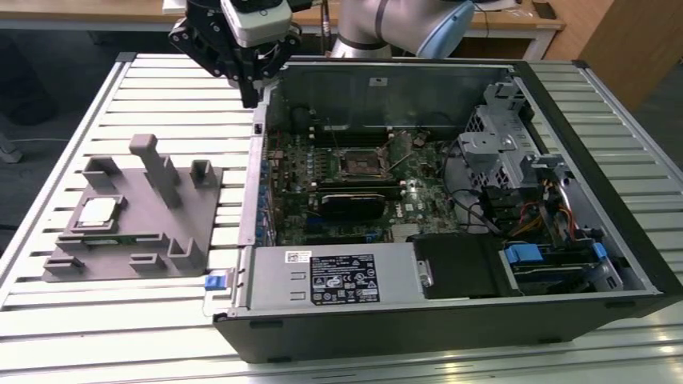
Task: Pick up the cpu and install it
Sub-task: 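Reach for the cpu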
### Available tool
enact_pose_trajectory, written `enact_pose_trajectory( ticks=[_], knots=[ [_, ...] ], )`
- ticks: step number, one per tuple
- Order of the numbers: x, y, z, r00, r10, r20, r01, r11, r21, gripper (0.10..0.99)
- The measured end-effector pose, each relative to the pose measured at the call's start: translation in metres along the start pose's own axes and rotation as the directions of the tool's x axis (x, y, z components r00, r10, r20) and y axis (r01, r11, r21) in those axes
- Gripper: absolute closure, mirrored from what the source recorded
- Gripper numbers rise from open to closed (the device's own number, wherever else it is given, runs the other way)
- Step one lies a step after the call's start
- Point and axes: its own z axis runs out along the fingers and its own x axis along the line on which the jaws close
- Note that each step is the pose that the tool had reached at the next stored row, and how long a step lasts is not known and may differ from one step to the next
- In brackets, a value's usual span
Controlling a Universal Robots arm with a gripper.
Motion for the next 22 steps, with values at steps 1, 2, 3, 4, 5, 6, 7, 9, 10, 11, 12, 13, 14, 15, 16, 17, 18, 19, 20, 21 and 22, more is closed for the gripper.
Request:
enact_pose_trajectory(
  ticks=[1,2,3,4,5,6,7,9,10,11,12,13,14,15,16,17,18,19,20,21,22],
  knots=[
    [0.0006,-0.0001,0.0,1.0,0.0,0.0,0.0,1.0,0.0,0.965],
    [0.0012,-0.0001,0.0,1.0,0.0,-0.0001,0.0,1.0,0.0,0.965],
    [0.0018,-0.0001,0.0001,1.0,0.0,0.0,0.0,1.0,0.0,0.965],
    [0.0025,-0.0002,0.0001,1.0,0.0,-0.0001,0.0,1.0,0.0,0.965],
    [0.0031,-0.0002,0.0001,1.0,0.0,-0.0002,0.0,1.0,0.0,0.965],
    [0.0037,-0.0003,0.0001,1.0,0.0,-0.0002,0.0,1.0,0.0,0.965],
    [0.0043,-0.0003,0.0001,1.0,0.0,-0.0002,0.0,1.0,0.0,0.965],
    [0.0056,-0.0004,0.0002,1.0,0.0,-0.0003,0.0,1.0,0.0,0.965],
    [0.0061,-0.0005,0.0003,1.0,0.0,-0.0003,0.0,1.0,0.0,0.965],
    [0.0067,-0.0005,0.0003,1.0,0.0,-0.0004,0.0,1.0,0.0,0.965],
    [0.0073,-0.0006,0.0003,1.0,0.0,-0.0004,0.0,1.0,0.0,0.965],
    [0.0079,-0.0006,0.0003,1.0,0.0,-0.0005,0.0,1.0,0.0,0.965],
    [0.0084,-0.0007,0.0003,1.0,0.0,-0.0006,0.0,1.0,0.0,0.965],
    [0.009,-0.0007,0.0003,1.0,0.0,-0.0006,0.0,1.0,0.0,0.965],
    [0.0097,-0.0008,0.0004,1.0,0.0,-0.0006,0.0,1.0,0.0,0.965],
    [0.0103,-0.0008,0.0004,1.0,0.0,-0.0006,0.0,1.0,0.0,0.965],
    [0.0109,-0.0008,0.0004,1.0,0.0,-0.0006,0.0,1.0,0.0,0.965],
    [0.0115,-0.0009,0.0005,1.0,0.0,-0.0006,0.0,1.0,0.0,0.965],
    [0.0121,-0.0009,0.0005,1.0,0.0,-0.0007,0.0,1.0,0.0,0.965],
    [0.0126,-0.001,0.0005,1.0,0.0,-0.0007,0.0,1.0,0.0,0.965],
    [0.0132,-0.001,0.0005,1.0,0.0,-0.0007,0.0,1.0,0.0,0.965]
  ],
)
